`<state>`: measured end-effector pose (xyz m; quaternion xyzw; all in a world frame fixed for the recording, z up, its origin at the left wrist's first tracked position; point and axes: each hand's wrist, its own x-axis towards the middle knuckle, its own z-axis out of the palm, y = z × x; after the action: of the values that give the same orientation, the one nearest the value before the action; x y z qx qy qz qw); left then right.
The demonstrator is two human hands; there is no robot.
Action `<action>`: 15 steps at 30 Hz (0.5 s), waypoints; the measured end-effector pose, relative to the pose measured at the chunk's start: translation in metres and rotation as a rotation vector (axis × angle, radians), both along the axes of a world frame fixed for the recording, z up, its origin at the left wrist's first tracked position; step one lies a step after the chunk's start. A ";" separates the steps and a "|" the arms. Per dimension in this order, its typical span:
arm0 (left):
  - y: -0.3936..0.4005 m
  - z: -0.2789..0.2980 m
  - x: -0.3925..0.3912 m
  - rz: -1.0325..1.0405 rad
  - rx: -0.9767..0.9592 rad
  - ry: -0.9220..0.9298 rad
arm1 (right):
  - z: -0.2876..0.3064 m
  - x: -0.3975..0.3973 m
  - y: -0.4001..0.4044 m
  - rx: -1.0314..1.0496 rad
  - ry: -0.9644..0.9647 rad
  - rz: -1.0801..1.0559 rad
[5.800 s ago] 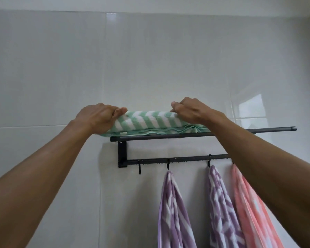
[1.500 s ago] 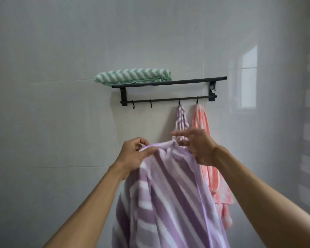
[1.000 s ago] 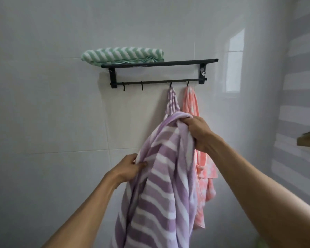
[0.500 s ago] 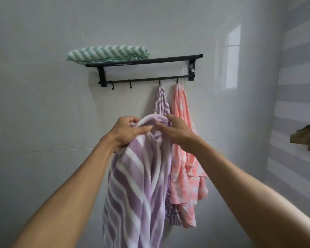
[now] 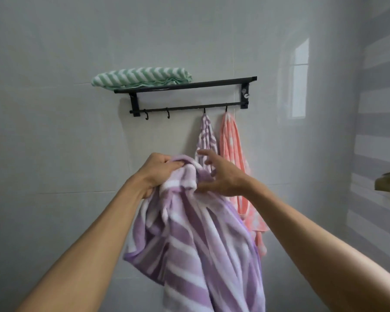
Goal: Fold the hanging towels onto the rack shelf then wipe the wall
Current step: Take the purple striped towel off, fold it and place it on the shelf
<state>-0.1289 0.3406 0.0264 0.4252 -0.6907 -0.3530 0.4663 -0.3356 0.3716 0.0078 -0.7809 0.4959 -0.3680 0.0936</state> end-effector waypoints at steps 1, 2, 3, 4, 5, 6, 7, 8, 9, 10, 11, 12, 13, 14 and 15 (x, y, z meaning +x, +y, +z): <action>0.002 0.005 -0.006 -0.006 -0.016 -0.053 | -0.002 0.008 -0.003 -0.029 -0.008 0.033; 0.004 0.008 -0.011 -0.006 -0.027 -0.078 | -0.004 0.014 -0.004 -0.052 -0.043 0.069; 0.005 0.009 -0.013 -0.009 -0.024 -0.073 | -0.006 0.018 -0.007 -0.044 -0.100 0.098; 0.005 0.010 -0.012 -0.030 -0.005 -0.057 | -0.006 0.021 -0.005 -0.005 -0.187 0.141; 0.005 0.010 -0.007 -0.072 0.022 -0.057 | -0.006 0.022 -0.006 0.049 -0.290 0.165; 0.005 0.008 -0.001 -0.134 0.053 -0.097 | -0.006 0.021 -0.006 0.089 -0.405 0.180; 0.004 0.005 0.006 -0.164 0.059 -0.207 | -0.005 0.020 -0.006 0.096 -0.510 0.174; 0.002 0.001 0.012 -0.147 0.041 -0.372 | -0.003 0.018 -0.005 0.082 -0.609 0.146; 0.001 -0.004 0.016 -0.092 0.014 -0.528 | 0.000 0.015 -0.004 0.061 -0.699 0.100; 0.000 -0.012 0.018 -0.047 -0.001 -0.611 | 0.004 0.012 -0.004 0.052 -0.779 0.061; 0.000 -0.020 0.018 -0.022 0.005 -0.588 | 0.007 0.009 -0.004 0.049 -0.827 0.019; -0.001 -0.028 0.018 -0.005 0.030 -0.481 | 0.010 0.006 -0.003 0.049 -0.826 -0.028; 0.000 -0.033 0.019 0.010 0.073 -0.329 | 0.011 0.003 -0.003 0.050 -0.767 -0.092; 0.001 -0.033 0.018 0.022 0.111 -0.185 | 0.011 0.001 -0.001 0.055 -0.663 -0.151; 0.000 -0.032 0.018 0.035 0.140 -0.075 | 0.008 0.000 0.002 0.055 -0.541 -0.184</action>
<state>-0.1113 0.3409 -0.0052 0.4818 -0.6738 -0.3762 0.4151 -0.3355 0.3732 0.0163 -0.6033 0.5313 -0.5564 0.2102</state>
